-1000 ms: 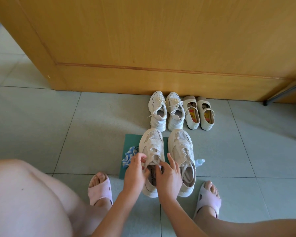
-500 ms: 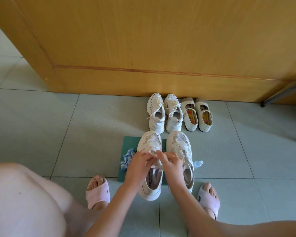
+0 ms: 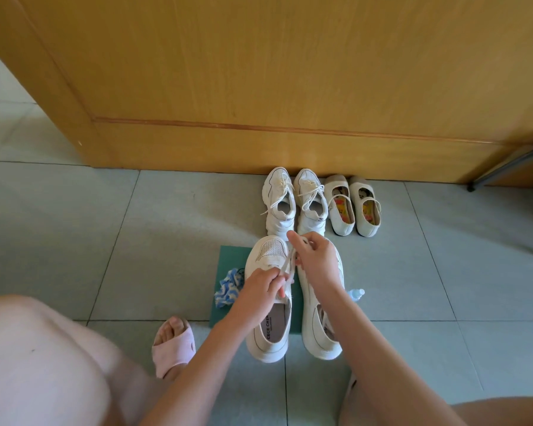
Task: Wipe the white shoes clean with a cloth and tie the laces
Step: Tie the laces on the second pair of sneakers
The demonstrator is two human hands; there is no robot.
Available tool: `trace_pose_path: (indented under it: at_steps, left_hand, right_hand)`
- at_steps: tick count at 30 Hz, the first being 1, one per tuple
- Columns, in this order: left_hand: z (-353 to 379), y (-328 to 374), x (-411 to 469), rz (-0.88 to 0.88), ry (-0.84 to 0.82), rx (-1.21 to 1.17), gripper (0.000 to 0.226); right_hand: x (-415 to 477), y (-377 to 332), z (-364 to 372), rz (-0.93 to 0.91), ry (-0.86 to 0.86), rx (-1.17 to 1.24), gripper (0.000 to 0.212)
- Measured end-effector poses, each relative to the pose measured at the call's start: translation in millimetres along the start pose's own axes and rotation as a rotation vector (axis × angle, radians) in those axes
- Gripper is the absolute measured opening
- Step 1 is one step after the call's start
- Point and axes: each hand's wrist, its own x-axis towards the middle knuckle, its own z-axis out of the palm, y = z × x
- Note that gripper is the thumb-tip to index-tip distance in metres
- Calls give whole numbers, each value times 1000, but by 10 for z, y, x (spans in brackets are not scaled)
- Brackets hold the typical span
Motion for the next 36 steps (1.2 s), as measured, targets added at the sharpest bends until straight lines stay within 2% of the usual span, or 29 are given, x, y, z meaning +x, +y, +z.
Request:
trace_pose_path:
  at_steps: [3,7,8,10,12,14,17,19,22,25,28,30,33,36]
  left_hand:
    - [24,-14,26,0,-19,-10,39]
    - [-5,-51,29,-96,24,-140,33]
    - [-25,-60,38,-113,30,-169,32]
    - [-43,-91,66,-165,35,-233,35]
    - [-52,-67,80,-223,39,-248,37]
    - [-65,-35,76,-201,31,-154,36]
    - [-76,-32,60,-136,35,-117,34]
    - [-74,-42,44,-151,69,-164,25]
    - [-82,-11,46,-169,57,-153,18]
    - [-102,71,58,-122,-97,-65,29]
    - [-116,137,61,-101,-193,12,21]
    - [-121,140,55,-104,-173,14,23]
    - [-139,128,47,-115,-84,-31,35]
    - [-155,82,69,-155,-20,-162,27]
  right_hand:
    - [116,36,10,16,14,-29,32]
    - [163,187,6,-47,128,-280,39]
    - [124,214,-16,-66,143,-317,35]
    - [19,261,-46,-18,76,-289,30]
    - [-78,342,-21,90,-77,-288,48]
    - [-159,394,43,170,-194,-272,53]
    - [-202,424,113,201,-162,-86,31]
    - [-216,401,108,169,-73,-16,18]
    - [-208,365,86,29,-43,-102,18]
    - [-144,330,81,-116,-122,-159,22]
    - [-58,312,64,-194,-201,-288,20]
    - [-26,310,25,-203,-252,-363,21]
    - [-6,343,-68,-218,-295,-467,36]
    - [-19,322,-191,-177,-290,-442,22]
